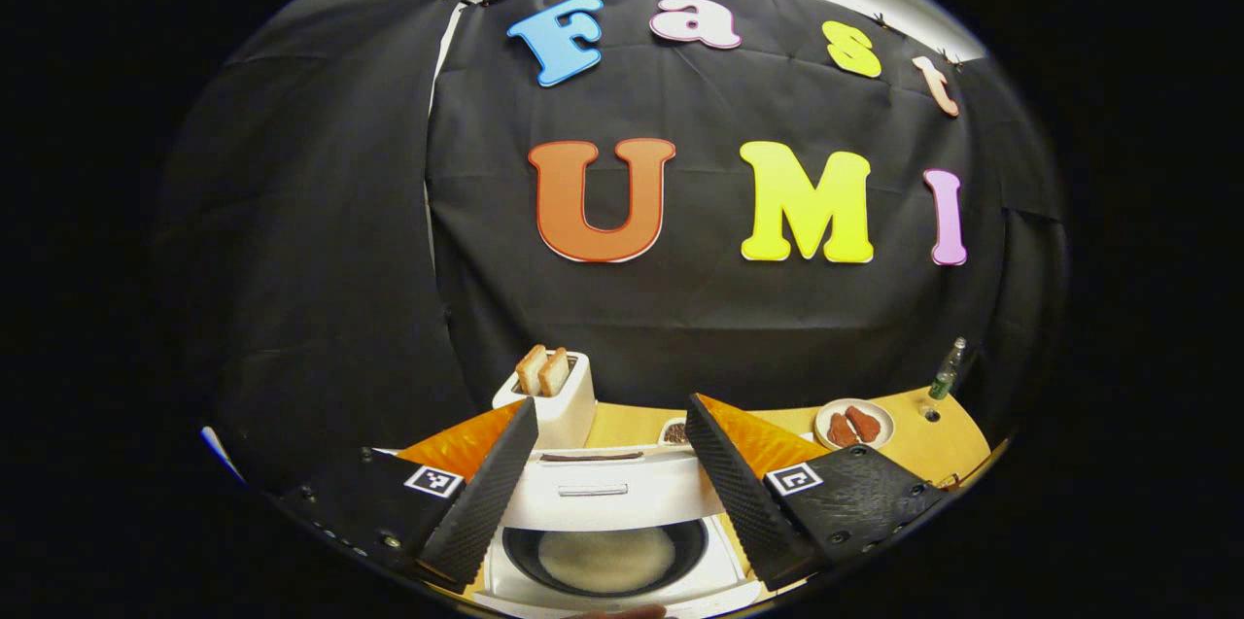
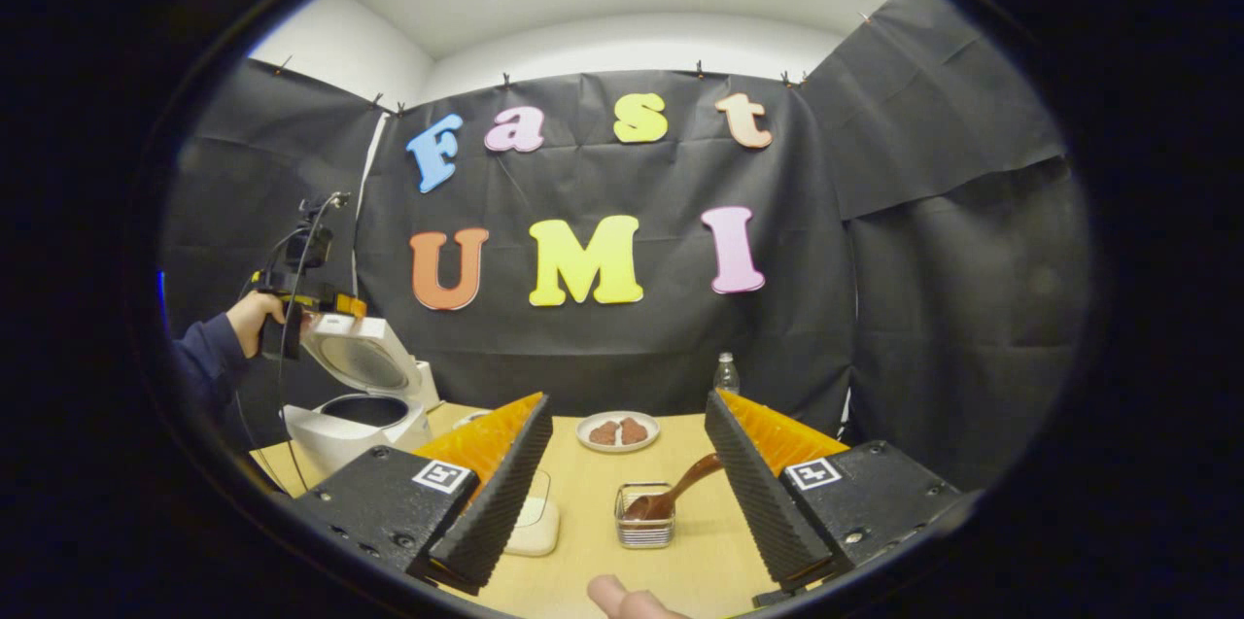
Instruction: Close the left gripper, press the button to open the rice cooker; take a wooden spoon from the chopstick holder with the right hand, scoop a spoonful of rice and pour it into the rice cooker, then put the wooden spoon back into the chopstick holder.
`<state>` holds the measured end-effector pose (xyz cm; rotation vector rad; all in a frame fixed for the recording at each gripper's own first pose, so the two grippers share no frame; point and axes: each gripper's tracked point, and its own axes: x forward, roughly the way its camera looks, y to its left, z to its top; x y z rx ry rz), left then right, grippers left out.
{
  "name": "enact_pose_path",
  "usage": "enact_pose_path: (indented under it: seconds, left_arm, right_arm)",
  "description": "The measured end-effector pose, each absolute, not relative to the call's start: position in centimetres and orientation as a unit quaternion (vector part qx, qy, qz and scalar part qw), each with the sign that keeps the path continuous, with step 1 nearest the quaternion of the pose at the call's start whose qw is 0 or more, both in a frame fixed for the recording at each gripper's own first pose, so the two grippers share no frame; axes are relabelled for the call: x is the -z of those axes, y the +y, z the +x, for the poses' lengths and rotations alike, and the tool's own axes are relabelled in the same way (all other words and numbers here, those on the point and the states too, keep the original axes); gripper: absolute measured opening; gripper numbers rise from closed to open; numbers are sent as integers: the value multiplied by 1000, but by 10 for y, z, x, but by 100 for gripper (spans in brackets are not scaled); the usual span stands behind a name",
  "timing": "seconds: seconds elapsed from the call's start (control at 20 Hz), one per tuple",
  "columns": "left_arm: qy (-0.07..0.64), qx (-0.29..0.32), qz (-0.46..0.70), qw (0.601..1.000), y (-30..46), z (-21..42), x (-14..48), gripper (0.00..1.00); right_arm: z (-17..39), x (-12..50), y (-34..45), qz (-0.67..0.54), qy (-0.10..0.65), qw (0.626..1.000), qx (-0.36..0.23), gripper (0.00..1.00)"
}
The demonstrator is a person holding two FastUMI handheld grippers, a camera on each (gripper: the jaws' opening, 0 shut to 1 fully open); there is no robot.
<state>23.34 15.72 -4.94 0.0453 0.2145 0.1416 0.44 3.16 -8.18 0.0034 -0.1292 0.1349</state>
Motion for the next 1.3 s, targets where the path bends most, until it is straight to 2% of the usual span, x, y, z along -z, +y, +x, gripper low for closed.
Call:
enact_pose_path:
  seconds: [0.55,0.95,1.0,1.3]
  left_arm:
    - [149,-66,15,987,143,176,120,99]
    - [198,-61,15,978,134,150,162,100]
    - [203,-60,14,977,133,147,168,100]
    - [230,-61,15,971,132,139,201,100]
  right_arm:
    - [-34,117,31,-3,-50,996,-79,99]
    - [-71,107,38,-18,-70,994,-81,98]
    - [-73,105,38,-19,-73,994,-81,100]
    - [-76,110,46,-17,-67,994,-87,99]
